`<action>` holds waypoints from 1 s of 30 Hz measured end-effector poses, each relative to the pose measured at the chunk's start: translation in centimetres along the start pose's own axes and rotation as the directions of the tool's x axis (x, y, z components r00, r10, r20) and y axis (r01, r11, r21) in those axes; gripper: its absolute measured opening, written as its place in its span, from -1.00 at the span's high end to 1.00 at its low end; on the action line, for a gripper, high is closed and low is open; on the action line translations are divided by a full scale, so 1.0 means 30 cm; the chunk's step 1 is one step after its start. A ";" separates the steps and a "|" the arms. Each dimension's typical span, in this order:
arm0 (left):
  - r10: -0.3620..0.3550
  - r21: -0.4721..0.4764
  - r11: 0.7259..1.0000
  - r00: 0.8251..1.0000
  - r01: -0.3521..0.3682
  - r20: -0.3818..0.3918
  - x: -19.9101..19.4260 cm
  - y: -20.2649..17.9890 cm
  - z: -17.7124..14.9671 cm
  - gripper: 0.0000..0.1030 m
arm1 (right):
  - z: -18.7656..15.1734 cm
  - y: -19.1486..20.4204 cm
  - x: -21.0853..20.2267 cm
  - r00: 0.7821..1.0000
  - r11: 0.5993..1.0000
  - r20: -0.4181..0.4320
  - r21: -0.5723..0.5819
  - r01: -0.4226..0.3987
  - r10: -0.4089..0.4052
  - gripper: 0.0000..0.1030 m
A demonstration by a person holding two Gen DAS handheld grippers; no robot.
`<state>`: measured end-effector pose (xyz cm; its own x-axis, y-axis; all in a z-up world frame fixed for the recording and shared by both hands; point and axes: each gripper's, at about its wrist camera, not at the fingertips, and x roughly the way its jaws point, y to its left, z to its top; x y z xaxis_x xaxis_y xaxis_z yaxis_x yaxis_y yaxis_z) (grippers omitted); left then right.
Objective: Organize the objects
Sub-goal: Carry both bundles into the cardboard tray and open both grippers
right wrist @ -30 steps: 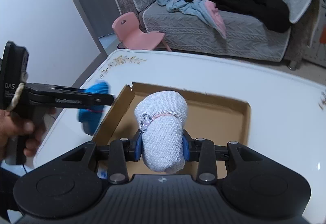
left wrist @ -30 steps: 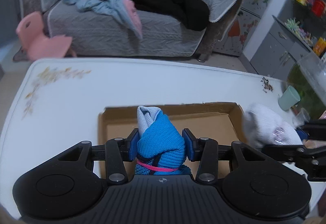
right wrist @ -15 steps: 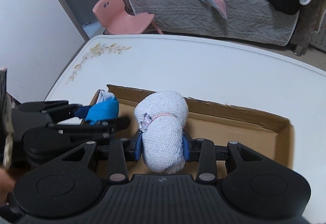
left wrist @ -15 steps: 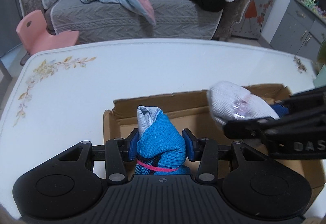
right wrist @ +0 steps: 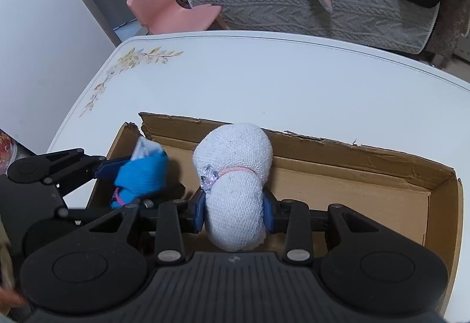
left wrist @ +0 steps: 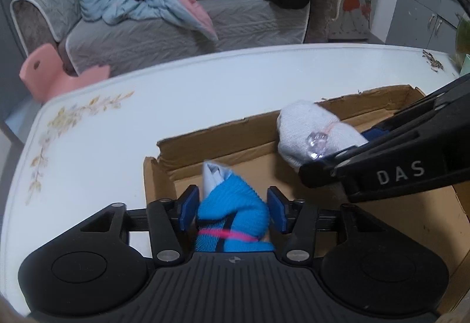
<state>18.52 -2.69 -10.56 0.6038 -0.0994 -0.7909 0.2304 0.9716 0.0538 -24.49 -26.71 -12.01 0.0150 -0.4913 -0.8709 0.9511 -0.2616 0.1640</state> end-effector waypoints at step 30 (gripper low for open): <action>0.006 -0.066 0.998 1.000 -0.006 -0.009 -0.234 0.086 -0.101 -0.79 | -0.021 0.076 -0.055 1.000 1.000 0.000 -0.006 0.012 -0.012 -0.04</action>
<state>12.57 1.17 -6.70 0.5978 -0.0918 -0.7963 0.1754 0.9843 0.0182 -22.15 -25.97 -10.50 0.0036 -0.4880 -0.8728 0.9532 -0.2622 0.1506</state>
